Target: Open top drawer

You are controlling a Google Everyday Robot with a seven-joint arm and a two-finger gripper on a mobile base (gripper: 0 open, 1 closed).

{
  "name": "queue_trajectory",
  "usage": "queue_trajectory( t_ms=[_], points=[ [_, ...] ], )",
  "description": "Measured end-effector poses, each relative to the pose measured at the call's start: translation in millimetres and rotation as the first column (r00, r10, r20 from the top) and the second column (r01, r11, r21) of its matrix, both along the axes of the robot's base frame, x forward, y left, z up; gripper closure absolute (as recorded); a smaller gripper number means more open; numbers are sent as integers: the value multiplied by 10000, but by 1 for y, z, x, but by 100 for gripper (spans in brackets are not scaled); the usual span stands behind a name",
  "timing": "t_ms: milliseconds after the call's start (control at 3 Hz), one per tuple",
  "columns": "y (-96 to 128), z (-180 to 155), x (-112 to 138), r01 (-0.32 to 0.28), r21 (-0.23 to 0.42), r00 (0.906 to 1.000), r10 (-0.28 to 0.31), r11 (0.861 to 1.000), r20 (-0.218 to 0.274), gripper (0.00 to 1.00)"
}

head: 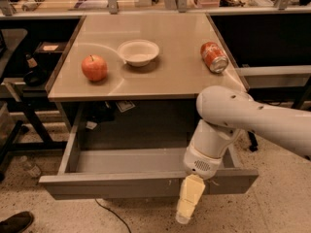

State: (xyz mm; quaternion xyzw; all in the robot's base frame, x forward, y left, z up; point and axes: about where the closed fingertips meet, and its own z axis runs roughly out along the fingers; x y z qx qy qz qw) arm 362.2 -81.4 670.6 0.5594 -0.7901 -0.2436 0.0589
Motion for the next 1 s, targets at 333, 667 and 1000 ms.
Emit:
queue_trajectory(
  t_ms=[333, 667, 1000],
  points=[
    [-10, 7, -14, 59, -44, 9998, -59, 10000, -168, 0],
    [-17, 15, -29, 78, -33, 9992, -79, 10000, -387, 0],
    [-17, 18, -29, 78, -33, 9992, -79, 10000, -387, 0]
  ],
)
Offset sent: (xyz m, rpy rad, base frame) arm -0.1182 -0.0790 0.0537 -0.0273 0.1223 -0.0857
